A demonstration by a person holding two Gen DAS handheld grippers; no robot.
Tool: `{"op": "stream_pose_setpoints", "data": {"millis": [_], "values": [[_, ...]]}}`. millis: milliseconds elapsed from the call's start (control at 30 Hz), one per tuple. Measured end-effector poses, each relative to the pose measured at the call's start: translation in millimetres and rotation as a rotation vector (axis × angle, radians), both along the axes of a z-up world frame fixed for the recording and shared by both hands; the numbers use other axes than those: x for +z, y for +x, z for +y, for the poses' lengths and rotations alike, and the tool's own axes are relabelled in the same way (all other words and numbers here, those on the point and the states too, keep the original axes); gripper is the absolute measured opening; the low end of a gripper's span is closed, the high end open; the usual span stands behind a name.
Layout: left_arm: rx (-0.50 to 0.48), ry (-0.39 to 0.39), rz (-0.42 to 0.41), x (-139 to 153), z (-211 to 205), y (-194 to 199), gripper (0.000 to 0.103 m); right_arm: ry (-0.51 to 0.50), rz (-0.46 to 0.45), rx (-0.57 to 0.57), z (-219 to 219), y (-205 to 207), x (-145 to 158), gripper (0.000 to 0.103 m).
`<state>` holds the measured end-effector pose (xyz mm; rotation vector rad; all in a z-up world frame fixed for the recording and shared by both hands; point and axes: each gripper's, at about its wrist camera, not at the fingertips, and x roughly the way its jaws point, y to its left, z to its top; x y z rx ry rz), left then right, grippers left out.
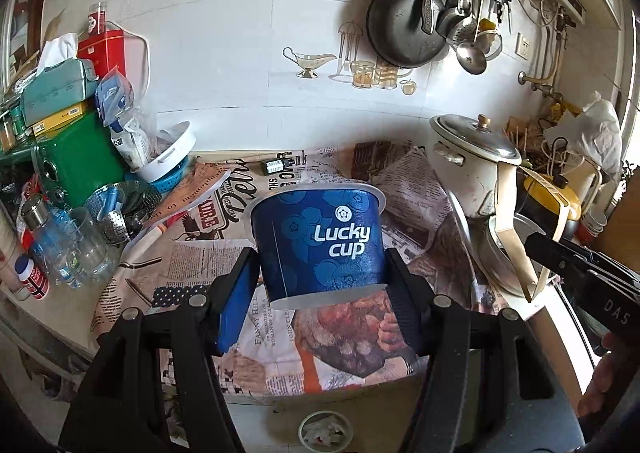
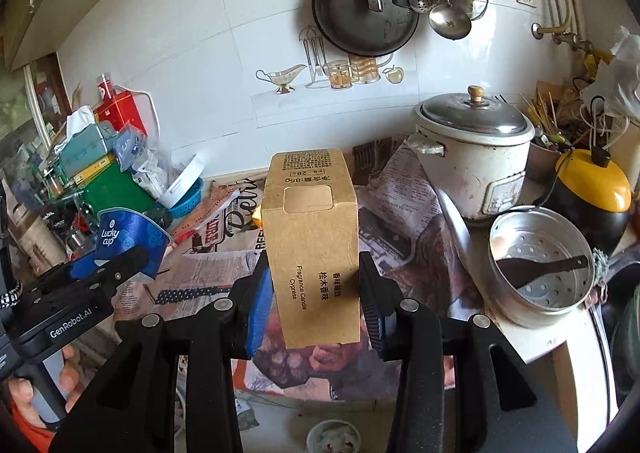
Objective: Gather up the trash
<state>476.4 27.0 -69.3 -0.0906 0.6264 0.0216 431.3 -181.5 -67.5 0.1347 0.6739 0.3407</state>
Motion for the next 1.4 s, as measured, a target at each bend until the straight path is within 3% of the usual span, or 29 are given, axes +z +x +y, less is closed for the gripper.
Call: {"op": "stream_pose_setpoints", "data": {"millis": [400, 600, 767, 1033, 1400], "values": [[-0.045, -0.001, -0.006, -4, 40, -142, 0.062, 0.024, -0.001, -0.030, 38, -131, -5, 0.037], [-0.070, -0.012, 0.046, -5, 39, -169, 0.062, 0.007, 0.028, -0.035, 42, -167, 4, 0.037], [-0.085, -0.026, 0.110, -26, 27, -177, 0.062, -0.001, 0.071, -0.038, 33, -180, -6, 0.037], [-0.068, -0.033, 0.254, -100, -7, -166, 0.062, -0.027, 0.197, -0.004, 10, -172, -66, 0.037], [0.033, -0.077, 0.431, -256, -30, -137, 0.062, -0.085, 0.343, 0.101, 0, -134, -190, 0.037]]}}
